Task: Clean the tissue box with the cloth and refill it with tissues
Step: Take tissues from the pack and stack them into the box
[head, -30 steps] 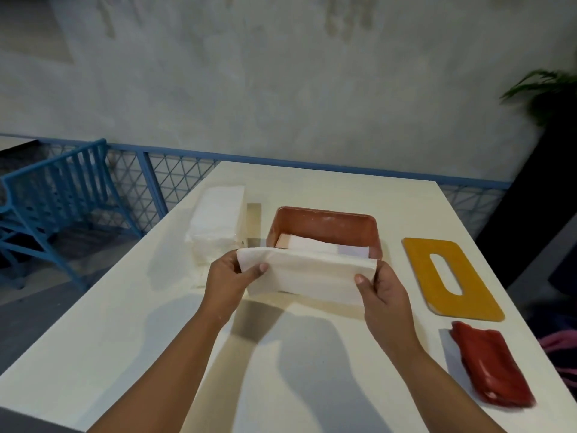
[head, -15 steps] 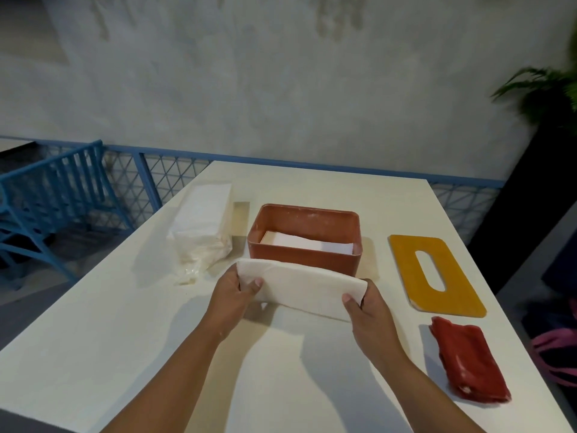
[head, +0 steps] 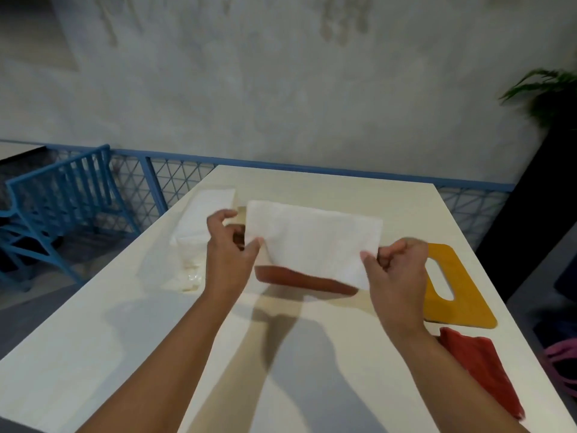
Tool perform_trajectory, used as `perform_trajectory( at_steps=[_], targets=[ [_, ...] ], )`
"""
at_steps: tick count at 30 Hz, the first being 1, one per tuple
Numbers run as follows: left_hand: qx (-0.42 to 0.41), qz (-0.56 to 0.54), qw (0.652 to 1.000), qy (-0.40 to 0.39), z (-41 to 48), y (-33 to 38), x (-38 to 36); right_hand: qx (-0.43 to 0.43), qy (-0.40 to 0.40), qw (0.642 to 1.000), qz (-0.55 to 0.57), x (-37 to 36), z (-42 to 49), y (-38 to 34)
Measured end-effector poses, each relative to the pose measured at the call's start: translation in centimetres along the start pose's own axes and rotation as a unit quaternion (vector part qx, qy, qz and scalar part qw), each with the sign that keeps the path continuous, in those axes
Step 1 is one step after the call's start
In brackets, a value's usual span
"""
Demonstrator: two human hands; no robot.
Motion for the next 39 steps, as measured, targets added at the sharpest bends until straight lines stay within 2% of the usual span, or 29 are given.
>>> perform_trajectory(
  at_steps=[2,5,8,11,14,18,21,26,30,31,33,36,39],
  targets=[
    [-0.023,0.068,0.997,-0.021,1.9,1.7,-1.3,0.022,0.006,0.997,-0.070,-0.5,2.2,-1.7],
    [-0.039,0.246,0.964,-0.098,4.0,1.6,-4.5,0.016,-0.060,0.970,-0.235,-3.0,4.9,-1.0],
    [-0.052,0.373,0.909,-0.179,5.3,-0.2,-7.7,0.016,-0.161,0.890,-0.426,-6.3,6.2,0.9],
    [-0.051,0.437,0.863,-0.247,5.7,-2.7,-10.1,0.008,-0.243,0.813,-0.529,-8.5,6.2,2.2],
    [-0.035,0.473,0.831,-0.291,5.9,-4.8,-11.2,-0.022,-0.279,0.765,-0.580,-9.7,6.0,3.6],
    [-0.006,0.496,0.805,-0.326,5.8,-6.1,-12.1,0.025,-0.304,0.716,-0.628,-10.8,5.8,4.2],
    [0.015,0.512,0.788,-0.342,5.6,-6.7,-12.5,0.065,-0.308,0.692,-0.650,-11.4,6.0,4.3],
    [0.044,0.542,0.757,-0.363,5.5,-7.8,-12.8,0.084,-0.337,0.651,-0.675,-12.4,6.3,5.1],
    [0.076,0.585,0.708,-0.388,5.4,-8.7,-13.1,0.089,-0.361,0.632,-0.681,-13.1,6.5,6.2],
    [0.066,0.594,0.699,-0.393,5.4,-8.7,-13.4,0.100,-0.371,0.618,-0.686,-13.3,6.4,6.3],
    [-0.016,0.608,0.690,-0.393,5.3,-7.9,-14.3,0.126,-0.393,0.587,-0.697,-13.6,6.1,6.5],
    [-0.136,0.644,0.643,-0.392,5.0,-7.1,-15.2,0.156,-0.411,0.549,-0.711,-13.9,5.7,6.7],
    [-0.166,0.668,0.597,-0.412,5.1,-7.4,-15.5,0.156,-0.426,0.536,-0.712,-14.1,5.4,7.1]
  ],
)
Point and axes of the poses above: each hand's wrist, its own z-axis towards the middle knuckle, its own x-axis out of the back of the hand, y = z × x, the point moved 10 cm from there along z, towards the middle knuckle, and after that the axes turned 8 degrees about -z, right-handed, at the moved point
